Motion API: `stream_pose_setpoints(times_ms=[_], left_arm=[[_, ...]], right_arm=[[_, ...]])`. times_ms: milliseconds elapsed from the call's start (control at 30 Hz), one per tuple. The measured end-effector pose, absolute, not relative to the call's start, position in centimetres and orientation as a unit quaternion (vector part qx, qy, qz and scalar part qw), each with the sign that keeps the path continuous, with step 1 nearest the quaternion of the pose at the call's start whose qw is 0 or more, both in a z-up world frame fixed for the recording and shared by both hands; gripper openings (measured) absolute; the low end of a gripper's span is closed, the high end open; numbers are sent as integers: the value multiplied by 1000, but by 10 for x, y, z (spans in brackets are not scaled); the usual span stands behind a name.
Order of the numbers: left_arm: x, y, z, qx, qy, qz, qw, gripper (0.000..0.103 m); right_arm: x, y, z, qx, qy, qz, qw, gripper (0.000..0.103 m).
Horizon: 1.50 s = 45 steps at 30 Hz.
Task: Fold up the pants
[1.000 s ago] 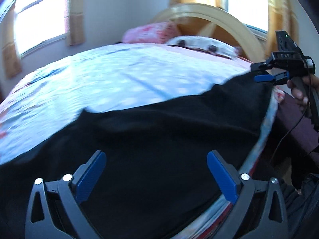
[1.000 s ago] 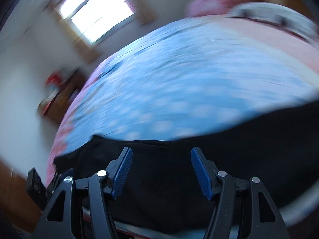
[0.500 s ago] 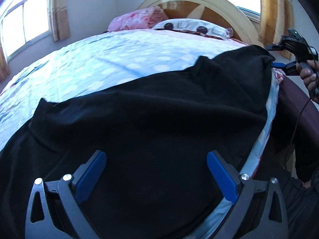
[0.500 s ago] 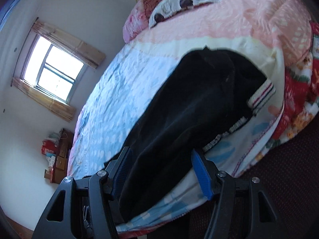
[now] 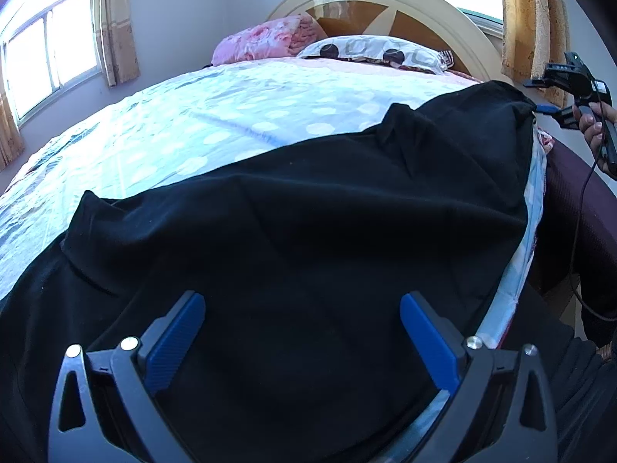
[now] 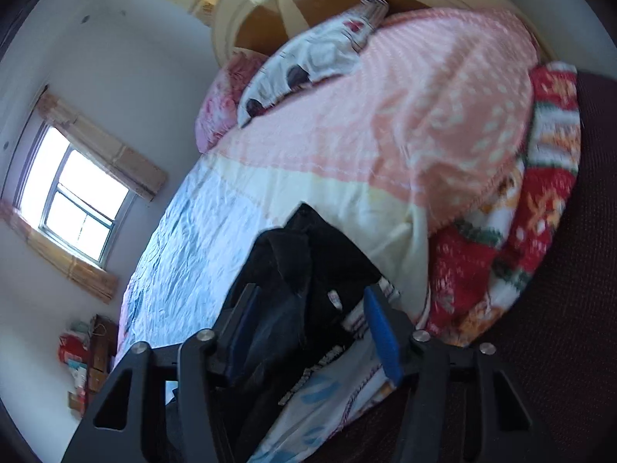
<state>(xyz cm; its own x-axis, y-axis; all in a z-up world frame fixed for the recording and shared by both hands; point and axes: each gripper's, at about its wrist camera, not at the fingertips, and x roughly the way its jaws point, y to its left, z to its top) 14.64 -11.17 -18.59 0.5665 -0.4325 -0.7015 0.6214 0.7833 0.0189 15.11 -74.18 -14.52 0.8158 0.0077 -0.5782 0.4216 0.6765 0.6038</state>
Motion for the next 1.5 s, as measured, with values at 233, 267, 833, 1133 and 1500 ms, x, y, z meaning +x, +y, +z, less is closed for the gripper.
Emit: stream_pose_setpoints(times_ms=[233, 267, 833, 1133, 1500], left_arm=[[146, -114, -187, 140, 351, -300, 876, 103], [146, -114, -187, 139, 351, -300, 876, 103], [148, -116, -190, 143, 344, -301, 878, 103], [149, -116, -191, 143, 342, -300, 879, 103], [148, -117, -193, 144, 334, -293, 884, 103]], right_arm=[[179, -732, -149, 304, 338, -90, 886, 37], [182, -731, -147, 294, 346, -84, 887, 36], [202, -756, -125, 278, 368, -52, 886, 66], [267, -754, -146, 271, 445, -14, 853, 11], [261, -762, -145, 234, 409, -76, 879, 8]])
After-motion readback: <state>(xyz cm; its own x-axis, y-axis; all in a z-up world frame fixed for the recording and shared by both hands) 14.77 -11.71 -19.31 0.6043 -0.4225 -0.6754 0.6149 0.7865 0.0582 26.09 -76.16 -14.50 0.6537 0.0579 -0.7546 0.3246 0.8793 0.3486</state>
